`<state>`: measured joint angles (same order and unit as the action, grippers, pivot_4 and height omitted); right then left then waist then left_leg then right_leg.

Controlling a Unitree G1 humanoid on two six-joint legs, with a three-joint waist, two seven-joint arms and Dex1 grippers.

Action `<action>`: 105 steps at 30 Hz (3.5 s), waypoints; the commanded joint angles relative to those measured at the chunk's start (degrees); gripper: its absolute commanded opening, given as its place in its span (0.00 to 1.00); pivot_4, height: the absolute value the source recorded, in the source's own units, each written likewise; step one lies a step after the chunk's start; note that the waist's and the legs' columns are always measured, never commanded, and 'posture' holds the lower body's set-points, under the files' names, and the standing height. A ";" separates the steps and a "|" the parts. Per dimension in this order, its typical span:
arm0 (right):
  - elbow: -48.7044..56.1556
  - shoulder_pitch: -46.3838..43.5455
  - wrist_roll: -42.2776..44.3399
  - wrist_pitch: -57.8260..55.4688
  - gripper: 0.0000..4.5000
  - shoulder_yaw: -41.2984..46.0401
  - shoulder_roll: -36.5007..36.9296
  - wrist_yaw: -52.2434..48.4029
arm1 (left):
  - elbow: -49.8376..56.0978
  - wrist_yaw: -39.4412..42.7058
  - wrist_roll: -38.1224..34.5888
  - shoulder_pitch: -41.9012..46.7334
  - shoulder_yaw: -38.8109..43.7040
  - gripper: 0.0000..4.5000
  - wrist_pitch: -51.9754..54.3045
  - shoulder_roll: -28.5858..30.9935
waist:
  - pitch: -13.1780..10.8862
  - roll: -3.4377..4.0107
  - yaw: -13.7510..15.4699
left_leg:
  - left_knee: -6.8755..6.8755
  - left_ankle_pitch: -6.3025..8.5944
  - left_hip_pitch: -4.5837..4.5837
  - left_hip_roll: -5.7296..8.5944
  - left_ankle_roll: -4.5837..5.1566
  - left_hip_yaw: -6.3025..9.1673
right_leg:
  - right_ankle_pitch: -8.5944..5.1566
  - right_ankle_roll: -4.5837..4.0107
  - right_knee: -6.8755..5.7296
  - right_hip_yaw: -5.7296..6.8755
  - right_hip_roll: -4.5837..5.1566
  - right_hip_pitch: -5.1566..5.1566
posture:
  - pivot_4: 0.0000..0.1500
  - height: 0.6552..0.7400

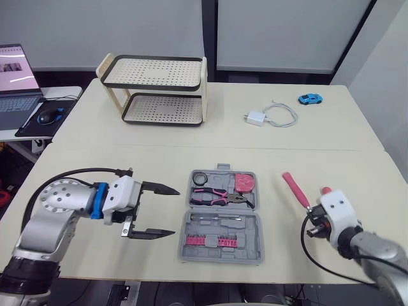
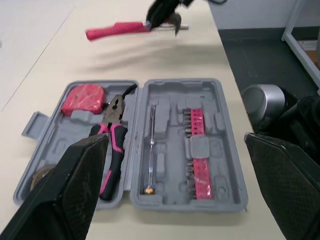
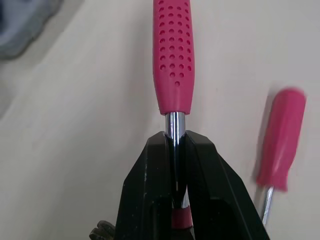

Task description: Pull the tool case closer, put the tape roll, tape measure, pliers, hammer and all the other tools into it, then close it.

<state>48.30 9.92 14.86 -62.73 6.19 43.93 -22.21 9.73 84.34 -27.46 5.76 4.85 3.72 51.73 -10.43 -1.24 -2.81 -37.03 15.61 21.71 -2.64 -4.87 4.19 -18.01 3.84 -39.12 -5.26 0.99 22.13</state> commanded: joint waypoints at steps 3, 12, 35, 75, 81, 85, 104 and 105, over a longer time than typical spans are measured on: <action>5.00 -9.77 1.49 3.69 0.03 -10.17 16.39 -13.60 | -0.05 0.07 0.95 -3.65 3.13 1.00 -0.31 3.26 | 0.00 0.00 -0.14 | 0.01 0.00 0.01 -0.07 0.01 0.07 | 0.03 -0.07 0.01 0.09 -0.05 0.00 | 1.00 0.94; 0.25 -34.85 -4.94 5.05 0.03 -38.84 15.45 -24.08 | 0.12 -0.21 6.04 -5.84 1.22 1.00 -3.28 5.78 | -0.08 -0.01 -0.17 | -0.01 0.00 0.13 -0.05 0.00 0.07 | 0.05 -0.09 0.08 0.11 -0.01 0.10 | 1.00 0.94; -12.96 -47.19 -13.36 2.43 0.03 -57.62 -3.10 -23.53 | 3.79 -0.58 7.89 -7.22 0.14 1.00 -3.17 6.57 | -0.11 0.05 -0.36 | 0.03 0.01 0.22 -0.04 0.01 0.19 | 0.06 -0.11 0.03 0.28 0.01 0.19 | 1.00 0.94; -19.25 -37.31 -13.08 18.81 0.00 -48.64 -6.30 -27.09 | 4.34 -3.15 8.12 -7.09 -1.21 1.00 -3.14 5.65 | -0.10 0.03 -0.45 | -0.03 0.00 0.14 -0.05 0.01 0.32 | 0.09 -0.17 -0.21 0.38 -0.04 0.13 | 1.00 0.94; -22.62 -37.14 -15.42 18.74 0.00 -49.71 -7.36 -27.65 | 4.32 -3.31 8.08 -7.05 -1.27 1.00 -3.09 5.57 | -0.10 0.03 -0.45 | -0.02 0.00 0.16 -0.04 0.01 0.31 | 0.09 -0.17 -0.17 0.38 -0.03 0.13 | 1.00 0.94; -24.02 -36.40 -17.11 19.87 0.00 -50.69 -6.36 -28.61 | 4.34 -3.43 8.03 -7.08 -1.32 1.00 -3.04 5.58 | -0.10 0.03 -0.45 | -0.02 0.00 0.15 -0.04 0.01 0.31 | 0.09 -0.17 -0.18 0.38 -0.03 0.13 | 1.00 0.94; -11.28 -29.48 -9.84 22.17 0.00 -31.62 -5.96 -29.13 | 1.57 -9.85 1.62 -11.69 6.79 1.00 3.99 3.02 | -0.06 -0.03 -0.35 | -0.05 0.00 0.10 -0.04 0.01 0.34 | 0.09 -0.17 -0.33 0.39 -0.03 0.11 | 1.00 0.94; -9.83 -28.26 -9.16 22.19 0.00 -28.72 -5.32 -28.51 | 1.33 -10.71 1.28 -12.07 7.69 1.00 4.58 2.67 | -0.05 -0.04 -0.33 | -0.05 0.00 0.11 -0.04 0.01 0.35 | 0.09 -0.17 -0.34 0.40 -0.03 0.11 | 1.00 0.94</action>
<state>34.53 -19.44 3.74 -40.03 -27.64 37.75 -51.30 11.03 75.17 -24.66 -5.91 9.81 7.25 54.76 -10.48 -1.28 -3.14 -37.09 15.61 21.81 -2.68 -4.86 4.54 -17.91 3.67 -39.47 -4.85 0.97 22.23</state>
